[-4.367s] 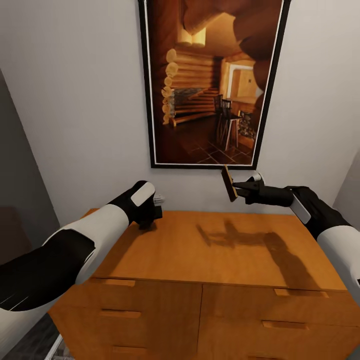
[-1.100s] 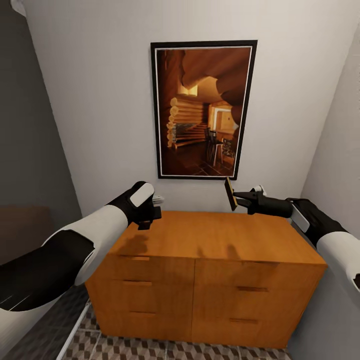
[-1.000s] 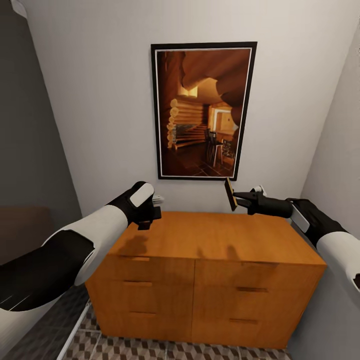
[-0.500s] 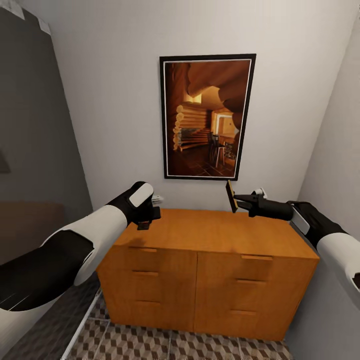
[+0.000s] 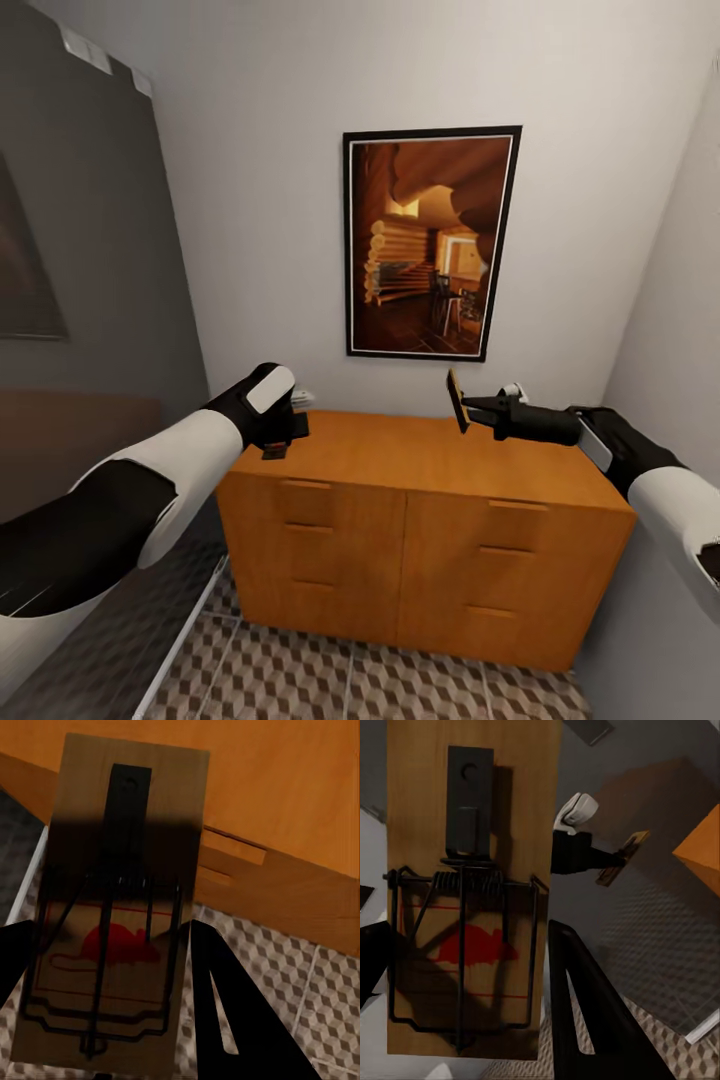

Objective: Take the four mousetraps from the cabinet in the bathroom and place them on the bathroom floor. Make sure all four end up on the same floor surface, and ensure that at least two of them are either under or directly next to the same bathroom sink.

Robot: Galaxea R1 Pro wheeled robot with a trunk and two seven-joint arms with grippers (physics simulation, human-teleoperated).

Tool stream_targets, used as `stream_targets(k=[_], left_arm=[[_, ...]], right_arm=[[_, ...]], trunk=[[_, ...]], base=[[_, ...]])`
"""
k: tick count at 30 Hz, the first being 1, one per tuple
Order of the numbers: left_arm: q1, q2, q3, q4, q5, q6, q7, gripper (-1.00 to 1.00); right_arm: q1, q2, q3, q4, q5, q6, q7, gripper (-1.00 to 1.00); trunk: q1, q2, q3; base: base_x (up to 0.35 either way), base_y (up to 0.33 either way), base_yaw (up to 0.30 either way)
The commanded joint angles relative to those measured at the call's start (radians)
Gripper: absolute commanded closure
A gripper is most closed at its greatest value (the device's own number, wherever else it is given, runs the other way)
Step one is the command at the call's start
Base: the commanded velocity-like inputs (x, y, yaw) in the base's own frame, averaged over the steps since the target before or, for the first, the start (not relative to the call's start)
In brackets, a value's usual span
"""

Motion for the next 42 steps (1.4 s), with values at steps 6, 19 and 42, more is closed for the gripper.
stream_targets(k=[6,19,42], left_arm=[[-0.001,0.006,-0.007,-0.001,0.006,0.004,0.007,1.0],[0.004,0.011,-0.007,0.033,0.003,0.003,0.008,1.0],[0.325,0.087,-0.013,0.068,-0.215,-0.124,-0.168,1.0]], right_arm=[[-0.001,0.009,0.006,0.019,0.0,0.013,0.004,1.0],[-0.001,0.018,0.006,0.022,0.001,0.013,0.004,1.0],[-0.001,0.031,0.006,0.024,0.001,0.015,0.003,1.0]], trunk=[[-0.023,0.041,0.022],[-0.073,0.132,0.077],[-0.161,0.293,0.152]], base=[[-0.099,0.0,0.103],[-0.005,0.0,0.084],[0.0,0.0,0.007]])
